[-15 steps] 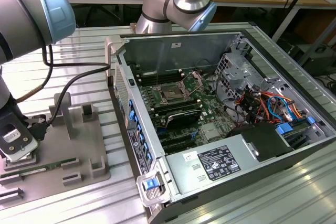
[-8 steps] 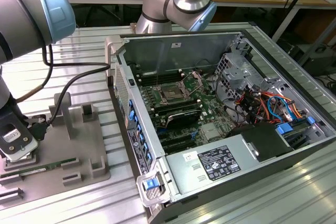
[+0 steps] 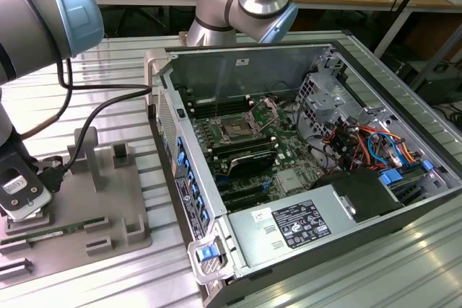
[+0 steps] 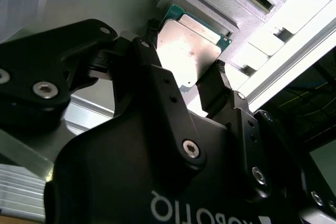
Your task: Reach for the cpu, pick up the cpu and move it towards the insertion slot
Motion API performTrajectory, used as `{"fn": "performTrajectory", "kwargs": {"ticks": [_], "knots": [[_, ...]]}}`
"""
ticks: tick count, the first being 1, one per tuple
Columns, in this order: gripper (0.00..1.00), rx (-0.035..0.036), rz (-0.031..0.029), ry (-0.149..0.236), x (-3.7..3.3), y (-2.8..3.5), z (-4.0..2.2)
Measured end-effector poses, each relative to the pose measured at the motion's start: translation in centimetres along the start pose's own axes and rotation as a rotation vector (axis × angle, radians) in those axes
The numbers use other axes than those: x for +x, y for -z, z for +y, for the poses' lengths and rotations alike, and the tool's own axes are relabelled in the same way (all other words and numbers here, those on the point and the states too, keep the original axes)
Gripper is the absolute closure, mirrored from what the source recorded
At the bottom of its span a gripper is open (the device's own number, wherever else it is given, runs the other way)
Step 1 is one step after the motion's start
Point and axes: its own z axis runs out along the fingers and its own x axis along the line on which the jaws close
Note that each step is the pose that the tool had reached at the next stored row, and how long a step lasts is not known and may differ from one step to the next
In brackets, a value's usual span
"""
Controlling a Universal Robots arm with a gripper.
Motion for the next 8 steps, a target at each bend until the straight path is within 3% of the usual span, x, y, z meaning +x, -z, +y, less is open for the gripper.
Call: {"fn": "performTrajectory", "kwargs": {"ticks": [8], "knots": [[0.45, 0.0001, 0.0002, 0.0, 0.01, 0.46, 0.01]]}}
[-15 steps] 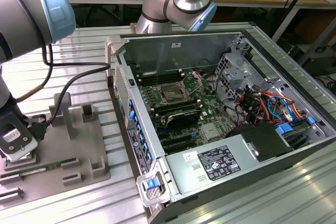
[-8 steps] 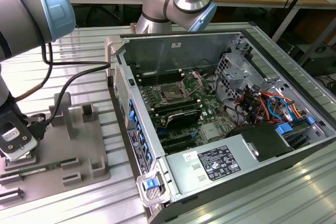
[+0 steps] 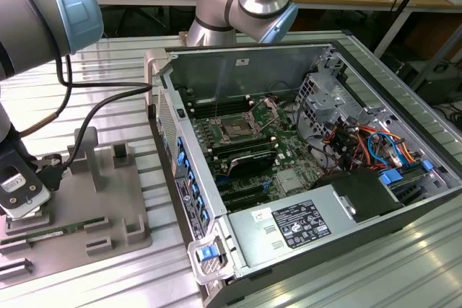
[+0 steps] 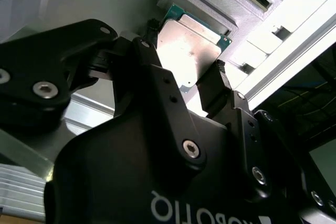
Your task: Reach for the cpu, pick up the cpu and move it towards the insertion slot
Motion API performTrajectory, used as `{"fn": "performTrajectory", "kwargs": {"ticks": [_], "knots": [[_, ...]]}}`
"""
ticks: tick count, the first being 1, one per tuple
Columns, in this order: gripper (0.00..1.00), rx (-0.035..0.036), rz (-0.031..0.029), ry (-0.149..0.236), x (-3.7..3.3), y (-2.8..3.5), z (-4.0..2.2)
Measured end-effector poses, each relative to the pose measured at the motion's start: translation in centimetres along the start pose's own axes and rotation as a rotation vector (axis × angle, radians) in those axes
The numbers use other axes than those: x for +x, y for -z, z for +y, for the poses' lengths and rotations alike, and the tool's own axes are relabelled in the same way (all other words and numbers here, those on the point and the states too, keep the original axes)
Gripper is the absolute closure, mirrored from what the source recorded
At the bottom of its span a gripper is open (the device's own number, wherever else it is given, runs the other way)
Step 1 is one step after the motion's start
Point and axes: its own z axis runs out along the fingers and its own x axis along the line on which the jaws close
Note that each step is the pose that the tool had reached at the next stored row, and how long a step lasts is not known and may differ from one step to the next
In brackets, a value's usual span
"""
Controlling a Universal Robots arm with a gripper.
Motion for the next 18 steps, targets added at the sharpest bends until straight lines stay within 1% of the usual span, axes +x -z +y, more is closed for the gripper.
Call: {"fn": "performTrajectory", "kwargs": {"ticks": [6, 18], "knots": [[0.45, -0.0001, -0.0001, 0.0, 0.0, 0.44, 0.02], [0.45, 0.0001, 0.0, 0.0, 0.02, 0.47, 0.02]]}}
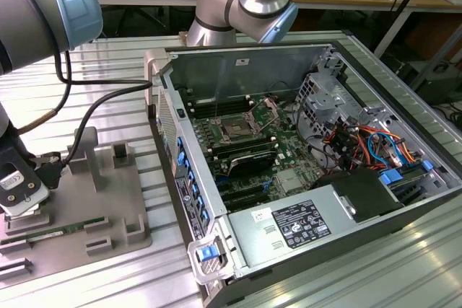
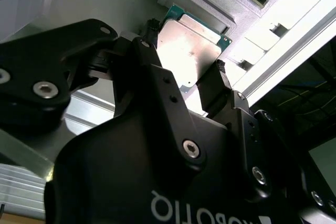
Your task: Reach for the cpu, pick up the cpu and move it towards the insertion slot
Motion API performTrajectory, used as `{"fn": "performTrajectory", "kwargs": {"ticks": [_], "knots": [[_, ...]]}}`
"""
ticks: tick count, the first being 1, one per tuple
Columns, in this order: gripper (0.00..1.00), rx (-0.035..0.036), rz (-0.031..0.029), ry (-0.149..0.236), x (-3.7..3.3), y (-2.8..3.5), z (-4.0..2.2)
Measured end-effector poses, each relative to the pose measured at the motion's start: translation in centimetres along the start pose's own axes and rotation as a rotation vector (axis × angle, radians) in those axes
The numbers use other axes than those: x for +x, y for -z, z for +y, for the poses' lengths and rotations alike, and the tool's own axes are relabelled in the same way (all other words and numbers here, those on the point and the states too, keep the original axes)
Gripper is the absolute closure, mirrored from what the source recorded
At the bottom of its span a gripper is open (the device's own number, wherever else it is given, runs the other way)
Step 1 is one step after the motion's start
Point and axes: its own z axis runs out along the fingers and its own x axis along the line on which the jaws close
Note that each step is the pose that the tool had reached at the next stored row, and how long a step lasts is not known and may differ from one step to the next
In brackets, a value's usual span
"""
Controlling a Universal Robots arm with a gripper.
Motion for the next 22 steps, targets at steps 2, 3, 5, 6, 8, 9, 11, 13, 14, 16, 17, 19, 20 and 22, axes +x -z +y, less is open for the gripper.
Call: {"fn": "performTrajectory", "kwargs": {"ticks": [2, 3, 5, 6, 8, 9, 11, 13, 14, 16, 17, 19, 20, 22], "knots": [[0.45, -0.0001, -0.0002, 0.0, 0.0, 0.0, 0.0], [0.45, -0.0003, 0.0, 0.0, 0.01, 0.17, 0.01], [0.45, -0.0007, -0.0001, 0.0, 0.02, 1.14, 0.04], [0.45, -0.0006, -0.0001, 0.0, 0.02, 1.3, 0.04], [0.45, -0.0006, 0.0, 0.0, 0.02, 1.49, 0.05], [0.45, -0.0006, 0.0, 0.0, 0.02, 1.64, 0.05], [0.45, -0.0006, 0.0, 0.0, 0.03, 1.85, 0.06], [0.45, -0.0007, -0.0001, 0.001, 0.03, 2.22, 0.07], [0.45, -0.0007, -0.0001, 0.001, 0.03, 2.33, 0.08], [0.45, -0.0006, -0.0001, 0.0, 0.03, 2.74, 0.09], [0.45, -0.0007, -0.0001, 0.001, 0.04, 2.97, 0.09], [0.45, -0.0006, 0.0, 0.0, 0.04, 3.25, 0.1], [0.45, -0.0006, -0.0001, 0.001, 0.04, 3.46, 0.11], [0.45, -0.0006, 0.0, 0.001, 0.04, 3.74, 0.12]]}}
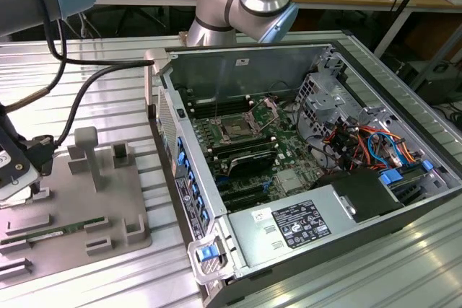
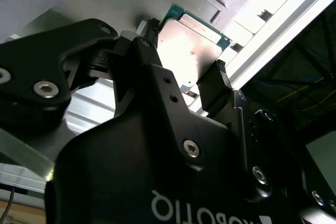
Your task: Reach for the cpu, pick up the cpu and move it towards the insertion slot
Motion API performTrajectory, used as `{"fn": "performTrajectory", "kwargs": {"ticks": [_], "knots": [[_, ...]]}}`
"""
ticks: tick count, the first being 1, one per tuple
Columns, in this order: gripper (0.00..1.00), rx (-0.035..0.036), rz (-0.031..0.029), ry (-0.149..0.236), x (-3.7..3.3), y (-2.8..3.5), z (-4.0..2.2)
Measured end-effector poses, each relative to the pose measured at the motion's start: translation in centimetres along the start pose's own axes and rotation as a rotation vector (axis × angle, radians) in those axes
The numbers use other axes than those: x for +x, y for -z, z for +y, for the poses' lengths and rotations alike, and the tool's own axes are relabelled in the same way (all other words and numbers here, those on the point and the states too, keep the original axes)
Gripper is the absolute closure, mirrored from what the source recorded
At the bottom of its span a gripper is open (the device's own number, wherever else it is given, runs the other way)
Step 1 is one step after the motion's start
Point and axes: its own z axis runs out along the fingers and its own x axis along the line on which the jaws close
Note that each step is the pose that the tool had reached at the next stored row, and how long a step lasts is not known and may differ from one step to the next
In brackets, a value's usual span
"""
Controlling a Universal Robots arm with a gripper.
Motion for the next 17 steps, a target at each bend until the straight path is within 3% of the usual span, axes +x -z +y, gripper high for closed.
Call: {"fn": "performTrajectory", "kwargs": {"ticks": [8, 17], "knots": [[0.45, 0.0, -0.0001, 0.0, 0.02, 1.53, 0.05], [0.45, 0.0, 0.0, 0.0, 0.03, 2.54, 0.08]]}}
